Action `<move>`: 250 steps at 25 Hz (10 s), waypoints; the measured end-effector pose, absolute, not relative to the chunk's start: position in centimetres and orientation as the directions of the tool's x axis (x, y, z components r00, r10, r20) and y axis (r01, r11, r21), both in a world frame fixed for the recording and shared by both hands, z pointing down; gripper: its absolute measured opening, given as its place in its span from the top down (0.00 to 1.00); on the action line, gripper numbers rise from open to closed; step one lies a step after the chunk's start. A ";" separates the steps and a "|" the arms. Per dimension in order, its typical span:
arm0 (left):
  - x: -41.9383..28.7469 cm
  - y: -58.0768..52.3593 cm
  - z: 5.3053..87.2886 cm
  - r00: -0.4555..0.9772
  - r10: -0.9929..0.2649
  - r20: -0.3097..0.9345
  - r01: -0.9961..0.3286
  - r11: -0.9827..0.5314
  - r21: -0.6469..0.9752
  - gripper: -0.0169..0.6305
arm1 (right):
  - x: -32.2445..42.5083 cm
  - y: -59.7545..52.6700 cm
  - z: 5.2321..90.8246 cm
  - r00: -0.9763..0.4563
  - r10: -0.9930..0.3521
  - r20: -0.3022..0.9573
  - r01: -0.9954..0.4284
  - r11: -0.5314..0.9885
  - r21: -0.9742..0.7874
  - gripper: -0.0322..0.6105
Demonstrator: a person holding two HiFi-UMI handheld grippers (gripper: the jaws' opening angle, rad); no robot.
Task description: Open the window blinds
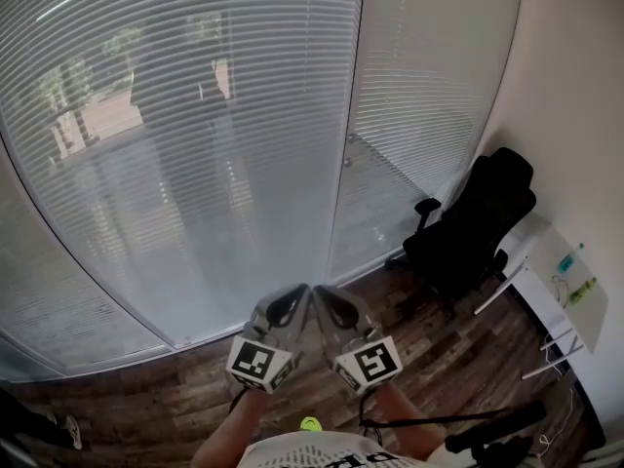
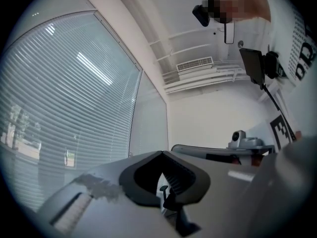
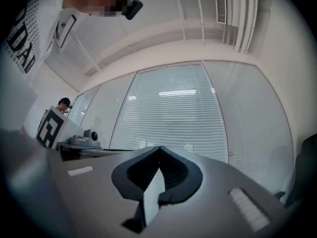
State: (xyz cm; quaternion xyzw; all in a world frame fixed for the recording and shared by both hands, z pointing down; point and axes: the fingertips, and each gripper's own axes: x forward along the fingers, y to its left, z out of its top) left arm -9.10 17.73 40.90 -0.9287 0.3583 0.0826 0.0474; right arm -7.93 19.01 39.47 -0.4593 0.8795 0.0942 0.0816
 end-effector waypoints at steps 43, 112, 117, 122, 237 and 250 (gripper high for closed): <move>-6.7 -7.8 40.0 0.793 -0.560 -0.238 -0.576 -0.818 0.005 0.99 | -5.6 -6.6 39.0 -0.427 -0.887 -0.176 -0.902 0.407 0.142 0.95; 5.5 -36.0 41.0 0.726 -0.659 -0.198 -0.674 -0.739 -0.012 0.99 | 7.1 -35.4 39.5 -0.508 -0.852 -0.131 -0.842 0.458 0.284 0.82; 6.2 -36.2 41.0 0.717 -0.668 -0.201 -0.684 -0.729 -0.018 0.99 | 8.1 -36.2 39.3 -0.511 -0.851 -0.121 -0.828 0.450 0.334 0.76; 7.3 -37.7 40.7 0.702 -0.685 -0.195 -0.701 -0.713 -0.024 0.99 | 9.6 -37.9 39.0 -0.493 -0.861 -0.126 -0.825 0.416 0.383 0.77; 10.5 -39.3 43.2 0.724 -0.675 -0.145 -0.678 -0.734 0.030 0.99 | 14.2 -42.1 42.8 -0.384 -0.923 -0.019 -0.868 0.355 0.348 0.74; 10.5 -39.0 43.6 0.736 -0.664 -0.133 -0.667 -0.744 0.025 0.99 | 15.2 -42.4 43.1 -0.353 -0.935 -0.042 -0.934 0.349 0.082 0.74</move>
